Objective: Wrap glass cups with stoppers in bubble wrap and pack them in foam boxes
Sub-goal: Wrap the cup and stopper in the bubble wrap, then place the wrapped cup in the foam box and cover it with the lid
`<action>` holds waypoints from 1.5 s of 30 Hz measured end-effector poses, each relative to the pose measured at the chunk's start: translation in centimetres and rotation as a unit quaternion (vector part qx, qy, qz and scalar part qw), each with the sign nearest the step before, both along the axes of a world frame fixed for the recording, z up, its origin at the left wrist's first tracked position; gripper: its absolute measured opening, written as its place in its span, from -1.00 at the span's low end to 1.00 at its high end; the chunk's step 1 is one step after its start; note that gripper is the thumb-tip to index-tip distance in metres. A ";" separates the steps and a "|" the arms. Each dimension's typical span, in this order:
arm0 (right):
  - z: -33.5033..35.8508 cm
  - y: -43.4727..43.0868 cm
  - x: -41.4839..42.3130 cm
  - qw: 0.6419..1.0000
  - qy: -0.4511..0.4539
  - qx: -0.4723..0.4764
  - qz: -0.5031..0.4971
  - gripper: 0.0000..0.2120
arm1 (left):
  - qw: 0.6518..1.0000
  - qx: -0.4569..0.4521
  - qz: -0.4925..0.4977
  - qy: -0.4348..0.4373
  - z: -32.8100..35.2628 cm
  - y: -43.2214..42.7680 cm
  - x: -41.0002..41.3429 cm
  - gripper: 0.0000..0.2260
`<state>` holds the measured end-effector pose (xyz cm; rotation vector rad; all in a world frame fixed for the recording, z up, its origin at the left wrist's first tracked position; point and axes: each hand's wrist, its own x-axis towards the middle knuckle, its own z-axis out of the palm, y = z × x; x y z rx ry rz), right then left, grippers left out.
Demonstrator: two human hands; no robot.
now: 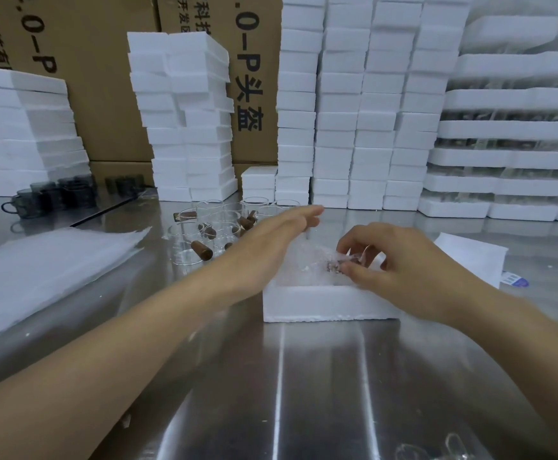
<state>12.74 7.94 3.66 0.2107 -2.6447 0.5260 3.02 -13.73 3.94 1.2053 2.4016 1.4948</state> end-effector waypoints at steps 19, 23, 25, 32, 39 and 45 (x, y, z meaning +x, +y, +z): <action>-0.4 -1.6 0.3 0.999 0.032 -0.008 0.036 -0.71 | 0.984 -0.144 -0.011 0.102 1.1 -2.4 -1.8 -0.56; -0.7 -2.4 0.3 0.999 0.022 0.004 0.041 -0.66 | 0.982 -0.136 -0.008 0.129 1.0 -2.4 -1.7 -0.47; -0.6 -2.7 0.2 0.999 0.004 0.020 0.028 -0.65 | 0.980 -0.134 -0.003 0.150 1.0 -2.4 -1.6 -0.45; 0.4 -2.0 0.7 0.999 -0.007 -0.039 0.000 -0.63 | 0.960 -0.134 0.024 0.246 1.1 -2.8 -0.9 -0.57; 0.7 4.0 -0.1 0.963 -0.061 -0.010 -0.263 -0.76 | 0.953 -0.130 0.031 0.271 1.3 -2.8 -0.7 -0.71; 0.0 5.0 -0.4 0.952 -0.112 -0.008 -0.285 -0.70 | 0.930 -0.211 0.043 0.298 1.0 -2.6 -0.2 -0.65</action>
